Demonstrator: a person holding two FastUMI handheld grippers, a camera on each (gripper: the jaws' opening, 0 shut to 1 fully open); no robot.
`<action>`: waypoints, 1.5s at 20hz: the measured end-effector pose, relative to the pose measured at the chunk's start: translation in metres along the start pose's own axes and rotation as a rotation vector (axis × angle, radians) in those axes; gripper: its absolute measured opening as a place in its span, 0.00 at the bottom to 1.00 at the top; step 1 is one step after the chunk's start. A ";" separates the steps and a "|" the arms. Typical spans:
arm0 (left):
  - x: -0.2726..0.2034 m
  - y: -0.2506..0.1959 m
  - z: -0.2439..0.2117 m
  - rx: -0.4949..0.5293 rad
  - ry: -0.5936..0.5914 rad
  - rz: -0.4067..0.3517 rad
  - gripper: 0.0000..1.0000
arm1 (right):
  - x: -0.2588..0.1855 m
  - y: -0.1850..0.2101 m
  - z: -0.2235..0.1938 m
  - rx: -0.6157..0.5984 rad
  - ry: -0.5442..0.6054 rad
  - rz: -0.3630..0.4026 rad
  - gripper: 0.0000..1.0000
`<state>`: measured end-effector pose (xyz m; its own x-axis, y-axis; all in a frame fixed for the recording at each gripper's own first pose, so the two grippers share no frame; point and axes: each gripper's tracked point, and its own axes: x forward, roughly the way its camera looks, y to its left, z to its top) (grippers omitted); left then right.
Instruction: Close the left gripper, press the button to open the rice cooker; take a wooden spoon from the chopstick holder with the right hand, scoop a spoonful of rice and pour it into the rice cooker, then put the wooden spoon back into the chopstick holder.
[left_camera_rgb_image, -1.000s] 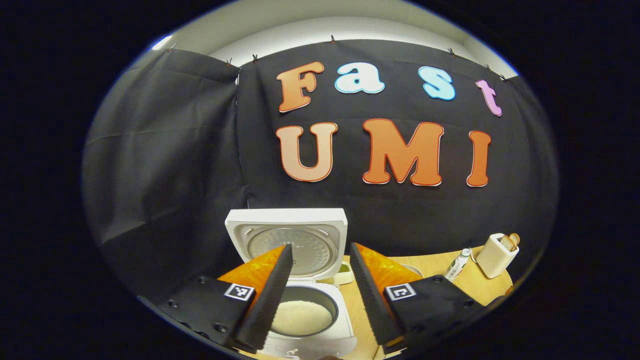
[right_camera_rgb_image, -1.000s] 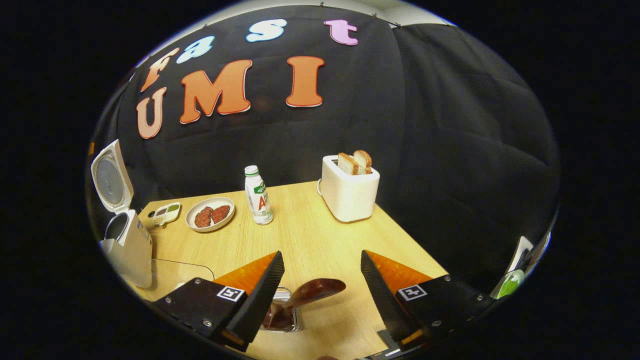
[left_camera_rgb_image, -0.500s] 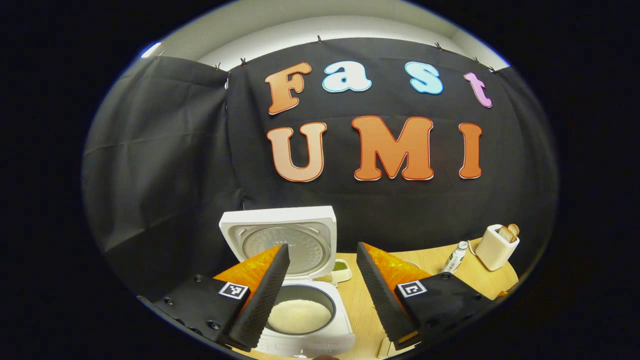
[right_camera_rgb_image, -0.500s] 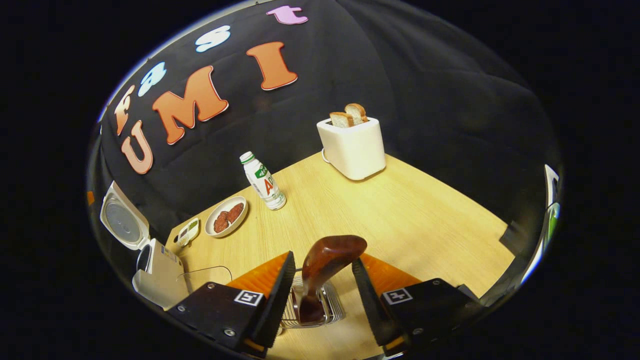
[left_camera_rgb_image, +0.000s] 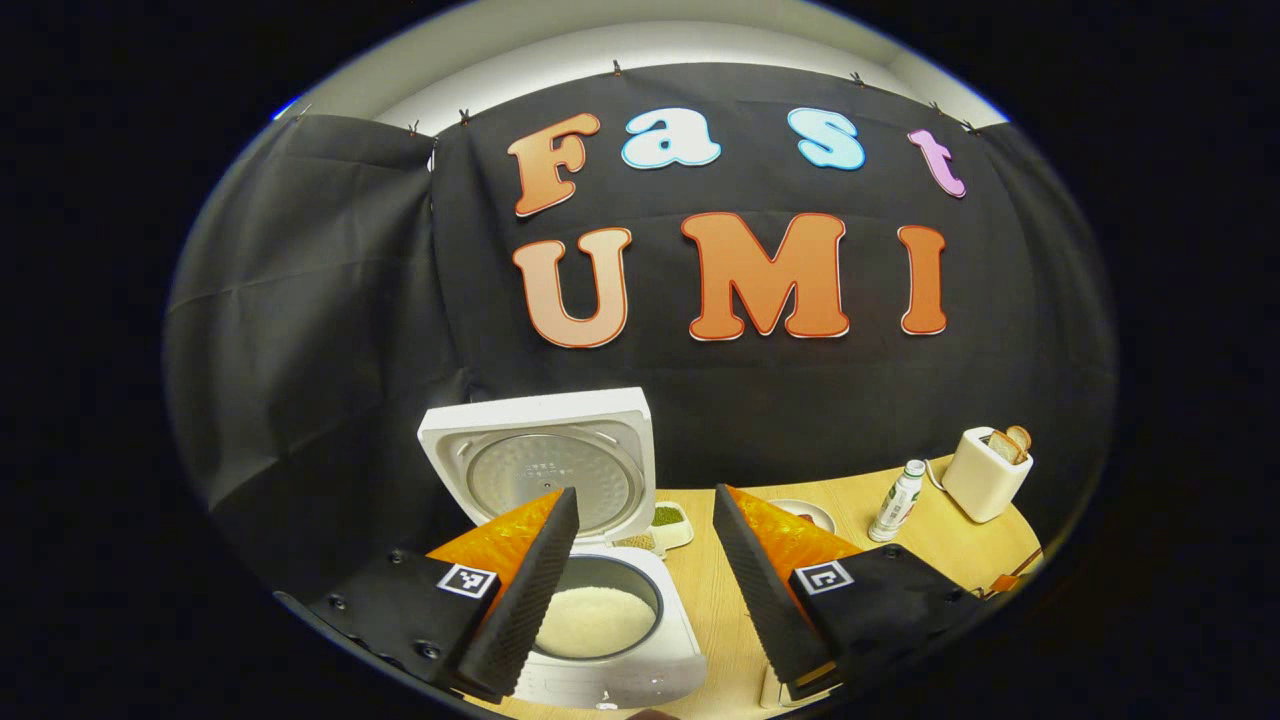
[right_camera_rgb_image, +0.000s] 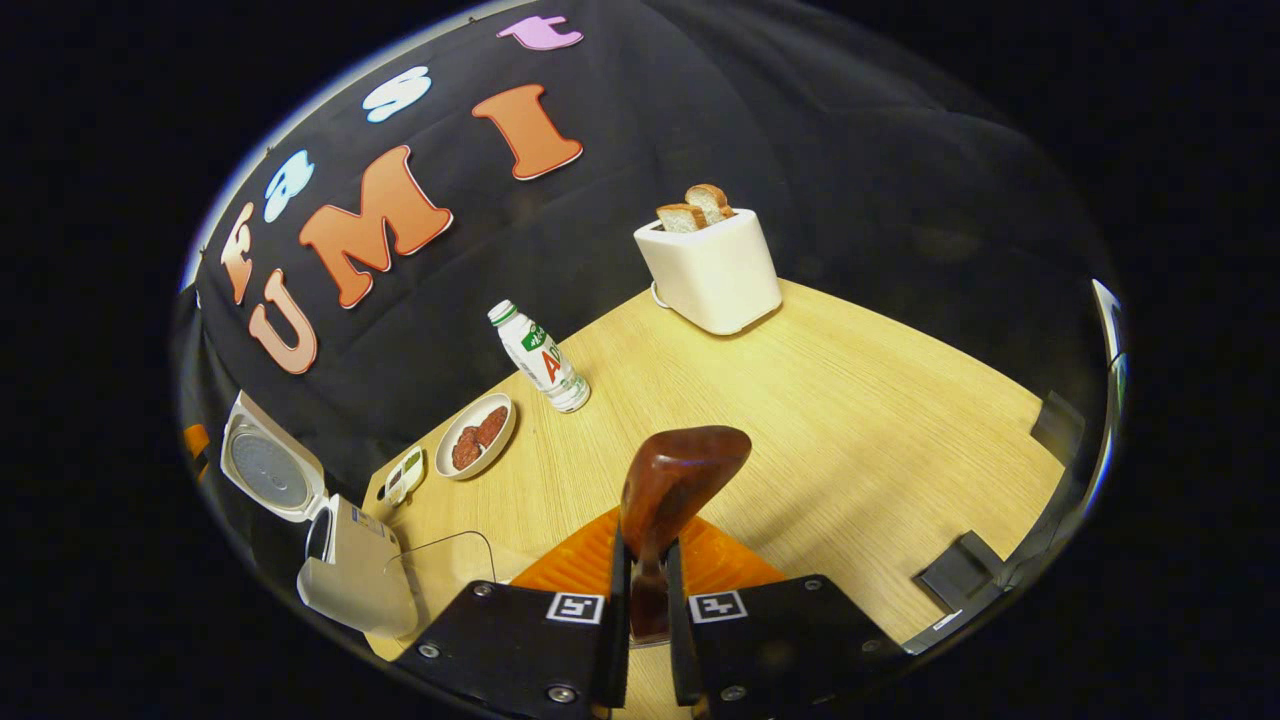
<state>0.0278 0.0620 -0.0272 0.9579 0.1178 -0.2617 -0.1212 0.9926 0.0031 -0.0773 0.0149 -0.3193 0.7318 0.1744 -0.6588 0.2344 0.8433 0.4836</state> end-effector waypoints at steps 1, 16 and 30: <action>0.000 0.000 0.000 0.000 0.000 -0.003 0.89 | -0.001 0.000 0.001 -0.001 0.002 -0.005 0.16; -0.011 0.027 -0.012 -0.058 -0.011 -0.001 0.93 | -0.053 0.046 0.064 -0.059 -0.087 -0.007 0.11; -0.023 0.073 -0.032 -0.090 -0.029 0.044 0.93 | -0.066 0.163 0.024 -0.387 -0.094 0.156 0.11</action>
<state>-0.0110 0.1312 -0.0515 0.9582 0.1633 -0.2349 -0.1849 0.9800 -0.0732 -0.0724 0.1288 -0.1835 0.7989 0.2828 -0.5309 -0.1280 0.9423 0.3094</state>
